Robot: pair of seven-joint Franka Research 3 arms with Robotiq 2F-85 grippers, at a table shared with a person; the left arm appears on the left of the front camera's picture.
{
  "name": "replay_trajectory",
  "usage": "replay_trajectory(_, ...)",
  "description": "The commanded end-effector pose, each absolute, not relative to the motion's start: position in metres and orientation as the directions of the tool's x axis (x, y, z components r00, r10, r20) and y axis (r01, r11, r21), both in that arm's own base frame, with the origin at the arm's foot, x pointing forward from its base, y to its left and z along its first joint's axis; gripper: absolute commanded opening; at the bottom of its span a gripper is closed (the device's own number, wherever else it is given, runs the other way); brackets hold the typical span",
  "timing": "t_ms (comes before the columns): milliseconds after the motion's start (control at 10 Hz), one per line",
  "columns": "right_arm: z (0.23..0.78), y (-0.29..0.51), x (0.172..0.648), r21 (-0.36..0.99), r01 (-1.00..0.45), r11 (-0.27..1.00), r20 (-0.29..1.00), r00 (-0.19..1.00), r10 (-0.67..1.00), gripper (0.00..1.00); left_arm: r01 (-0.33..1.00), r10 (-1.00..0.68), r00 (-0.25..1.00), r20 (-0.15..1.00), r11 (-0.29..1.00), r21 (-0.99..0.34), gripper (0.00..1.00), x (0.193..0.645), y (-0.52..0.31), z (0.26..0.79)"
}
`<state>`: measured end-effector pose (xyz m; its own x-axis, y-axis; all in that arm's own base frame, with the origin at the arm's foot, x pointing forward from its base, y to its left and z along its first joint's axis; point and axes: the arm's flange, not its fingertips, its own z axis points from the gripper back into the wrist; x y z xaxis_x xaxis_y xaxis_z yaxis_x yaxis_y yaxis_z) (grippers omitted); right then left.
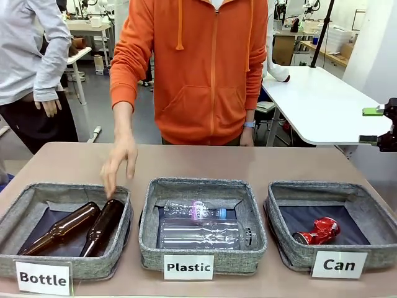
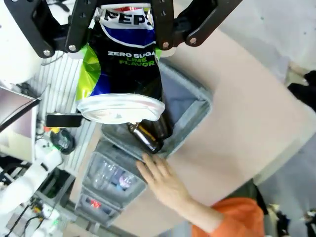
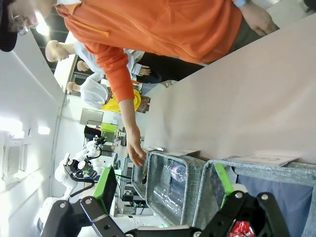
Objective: Sort the can waste into the basket.
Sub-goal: Pick up the can waste from the table and place it in the right Fabric basket.
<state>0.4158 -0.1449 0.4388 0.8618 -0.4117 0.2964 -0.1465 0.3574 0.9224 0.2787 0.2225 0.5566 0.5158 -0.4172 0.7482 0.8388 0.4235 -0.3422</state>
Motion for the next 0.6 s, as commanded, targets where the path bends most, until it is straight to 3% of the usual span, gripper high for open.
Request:
replay_trajectory(0,0.441,-0.146,0.415,0.917,-0.166,0.362,0.314,0.861,-0.401,1.00,0.822,-0.421,0.546,0.724,0.436,-0.367,0.36,0.293,0.164,0.558)
replay_trajectory(200,0.441,-0.146,0.415,0.917,-0.166,0.362,0.314,0.861,-0.401,1.00,0.859,-0.531,0.508,0.678,0.364,-0.359,0.36,0.319,0.080,0.563)
replay_trajectory(500,0.439,-0.145,0.416,0.922,-0.147,0.358,0.297,0.862,-0.411,1.00,0.949,-0.666,0.314,0.676,0.231,-0.213,0.36,0.345,-0.076,0.573)
